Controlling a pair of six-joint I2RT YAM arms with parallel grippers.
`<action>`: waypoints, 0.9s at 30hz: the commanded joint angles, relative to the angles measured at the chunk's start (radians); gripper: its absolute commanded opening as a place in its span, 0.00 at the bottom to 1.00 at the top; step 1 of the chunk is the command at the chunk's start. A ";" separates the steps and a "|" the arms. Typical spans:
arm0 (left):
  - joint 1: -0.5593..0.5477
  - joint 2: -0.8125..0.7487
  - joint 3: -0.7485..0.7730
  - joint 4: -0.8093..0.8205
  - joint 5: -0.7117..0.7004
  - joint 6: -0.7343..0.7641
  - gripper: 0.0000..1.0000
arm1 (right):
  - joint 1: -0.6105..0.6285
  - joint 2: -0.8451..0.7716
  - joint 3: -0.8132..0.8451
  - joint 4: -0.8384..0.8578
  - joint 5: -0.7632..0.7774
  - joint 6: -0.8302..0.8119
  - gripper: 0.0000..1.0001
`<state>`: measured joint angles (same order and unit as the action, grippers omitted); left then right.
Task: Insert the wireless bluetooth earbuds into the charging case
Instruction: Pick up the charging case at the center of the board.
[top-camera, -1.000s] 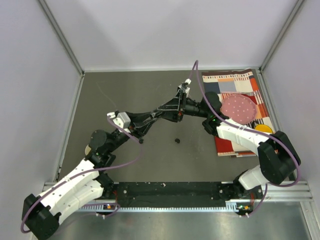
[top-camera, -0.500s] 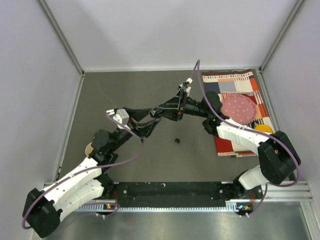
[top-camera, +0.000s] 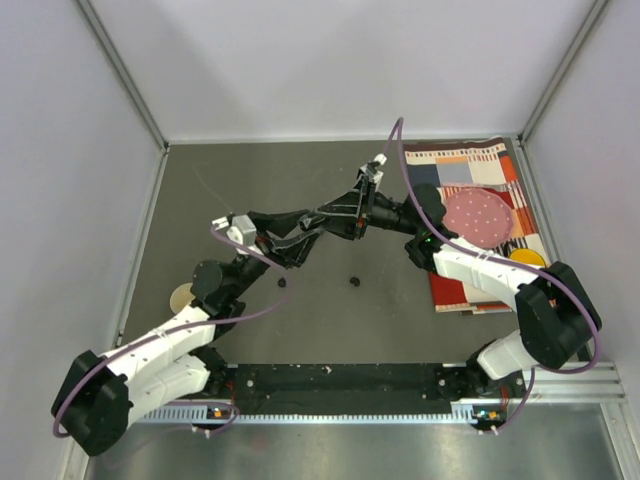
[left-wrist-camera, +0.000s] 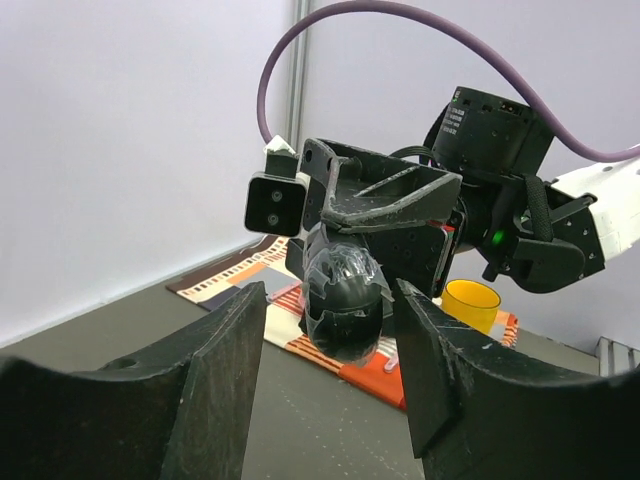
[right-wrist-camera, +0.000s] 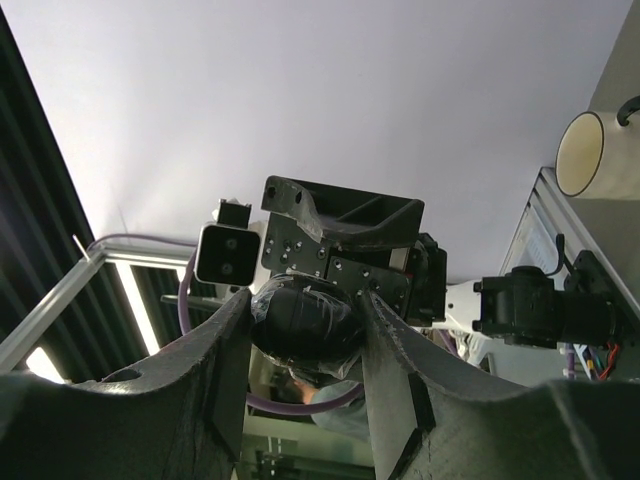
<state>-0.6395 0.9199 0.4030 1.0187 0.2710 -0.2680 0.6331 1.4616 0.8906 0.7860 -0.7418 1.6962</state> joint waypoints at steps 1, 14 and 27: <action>-0.002 0.043 0.014 0.141 0.002 -0.025 0.57 | 0.010 -0.023 -0.001 0.076 0.007 0.014 0.03; -0.022 0.106 0.016 0.227 -0.029 -0.016 0.50 | 0.010 -0.012 -0.001 0.099 0.001 0.028 0.02; -0.043 0.157 0.030 0.273 -0.059 -0.025 0.50 | 0.010 -0.009 -0.001 0.105 0.002 0.031 0.02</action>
<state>-0.6735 1.0672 0.4038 1.2118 0.2367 -0.2890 0.6331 1.4616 0.8906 0.8242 -0.7425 1.7142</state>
